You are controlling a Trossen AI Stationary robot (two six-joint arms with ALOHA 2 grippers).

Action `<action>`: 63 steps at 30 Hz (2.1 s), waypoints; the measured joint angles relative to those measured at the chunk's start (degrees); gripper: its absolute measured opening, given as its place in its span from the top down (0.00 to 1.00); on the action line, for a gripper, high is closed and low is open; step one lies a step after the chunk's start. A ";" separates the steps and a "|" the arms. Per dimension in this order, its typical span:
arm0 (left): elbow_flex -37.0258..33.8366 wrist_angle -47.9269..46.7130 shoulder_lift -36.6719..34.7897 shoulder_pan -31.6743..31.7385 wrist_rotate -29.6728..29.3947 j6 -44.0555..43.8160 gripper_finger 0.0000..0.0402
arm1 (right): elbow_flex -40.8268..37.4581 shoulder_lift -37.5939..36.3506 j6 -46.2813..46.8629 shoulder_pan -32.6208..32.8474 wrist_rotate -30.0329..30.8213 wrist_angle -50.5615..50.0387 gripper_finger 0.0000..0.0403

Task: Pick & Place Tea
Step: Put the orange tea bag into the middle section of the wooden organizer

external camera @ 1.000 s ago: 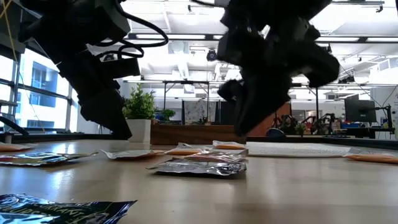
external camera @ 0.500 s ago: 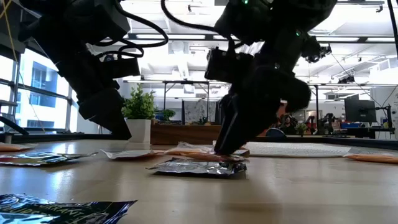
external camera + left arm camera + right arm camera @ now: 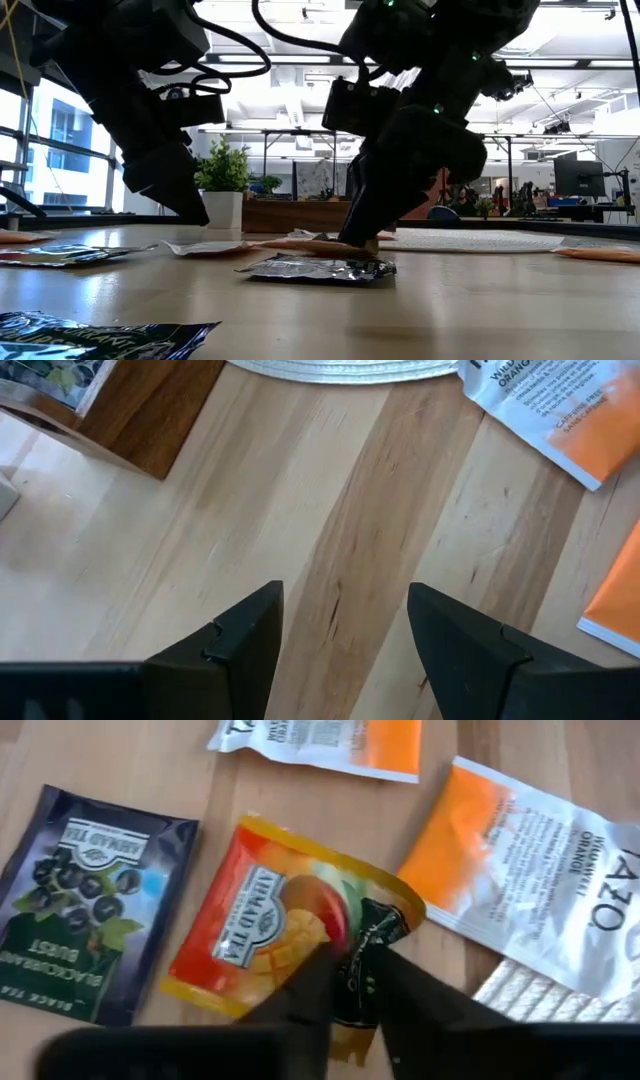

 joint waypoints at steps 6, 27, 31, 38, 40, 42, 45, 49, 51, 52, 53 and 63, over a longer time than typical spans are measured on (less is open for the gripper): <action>0.00 0.01 0.00 0.00 0.31 0.02 0.47 | 0.19 -2.96 -5.03 0.02 1.29 -0.31 0.95; 0.00 0.44 0.00 0.00 -0.51 0.11 0.47 | 2.34 -7.05 -68.83 -18.20 35.32 17.58 0.99; 0.00 0.64 0.00 0.00 -0.96 -0.03 0.47 | 2.22 -6.59 -68.12 -20.31 30.17 17.37 0.98; 0.00 0.50 0.00 0.00 -0.89 -0.05 0.47 | 2.24 -4.06 -66.43 -21.75 27.35 18.32 0.98; 0.00 0.46 0.00 0.00 -0.76 -0.05 0.47 | 2.22 -3.30 -66.98 -21.92 27.10 19.00 0.97; 0.00 0.42 0.00 0.00 -0.50 -0.05 0.47 | 2.27 -2.54 -67.18 -22.08 27.50 19.03 0.96; 0.00 0.44 0.00 0.00 -0.40 -0.05 0.47 | 2.23 -1.79 -66.31 -22.42 27.69 18.00 0.94; 0.00 0.44 0.00 0.00 -0.20 -0.05 0.47 | 2.27 -1.82 -61.43 -22.43 28.27 18.60 0.89; 0.00 0.44 0.00 0.00 -0.20 -0.05 0.47 | 2.34 -1.81 -58.71 -22.18 29.38 18.38 0.86; 0.00 0.44 0.00 0.00 -0.17 -0.05 0.47 | 2.36 -1.83 -58.13 -22.00 29.96 18.43 0.85; 0.00 0.46 0.00 0.00 -0.15 -0.05 0.47 | 2.38 -1.83 -58.01 -21.84 30.12 18.49 0.83; 0.00 0.44 0.00 0.00 0.49 0.18 0.47 | 2.47 -1.83 -56.14 -20.10 31.29 18.47 0.74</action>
